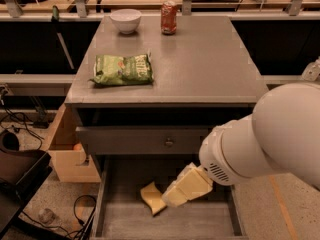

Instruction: Pick sponge from middle drawer and place on counter

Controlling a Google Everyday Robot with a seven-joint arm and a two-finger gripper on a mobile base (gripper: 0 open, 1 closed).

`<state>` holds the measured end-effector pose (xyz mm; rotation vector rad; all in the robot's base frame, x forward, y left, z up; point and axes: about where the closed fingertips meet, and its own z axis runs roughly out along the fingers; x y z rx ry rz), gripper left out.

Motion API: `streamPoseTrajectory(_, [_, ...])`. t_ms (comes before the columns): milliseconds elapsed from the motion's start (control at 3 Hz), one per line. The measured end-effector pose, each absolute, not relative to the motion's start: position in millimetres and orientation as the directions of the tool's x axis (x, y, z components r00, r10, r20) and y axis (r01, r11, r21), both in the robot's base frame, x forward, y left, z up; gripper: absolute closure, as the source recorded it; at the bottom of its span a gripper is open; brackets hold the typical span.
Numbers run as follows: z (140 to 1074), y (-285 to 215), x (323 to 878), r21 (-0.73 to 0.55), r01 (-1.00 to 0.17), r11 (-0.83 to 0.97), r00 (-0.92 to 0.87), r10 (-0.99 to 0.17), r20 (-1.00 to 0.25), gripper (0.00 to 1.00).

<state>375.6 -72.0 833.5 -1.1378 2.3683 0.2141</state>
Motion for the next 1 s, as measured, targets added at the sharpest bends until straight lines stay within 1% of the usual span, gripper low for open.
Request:
streamPoseTrajectory(333, [779.6, -58.7, 381.2, -0.013, -0.754, 0.657, -0.565, -0.658, -0.498, 0.0])
streamPoseTrajectory(667, [677.3, -59.4, 373.6, 0.04, -0.761, 0.647, -0.587, -0.662, -0.467, 0.0])
streamPoseTrajectory(1000, [557.2, -76.9, 376.2, 0.094, -0.745, 0.66, -0.621, -0.635, -0.46, 0.0])
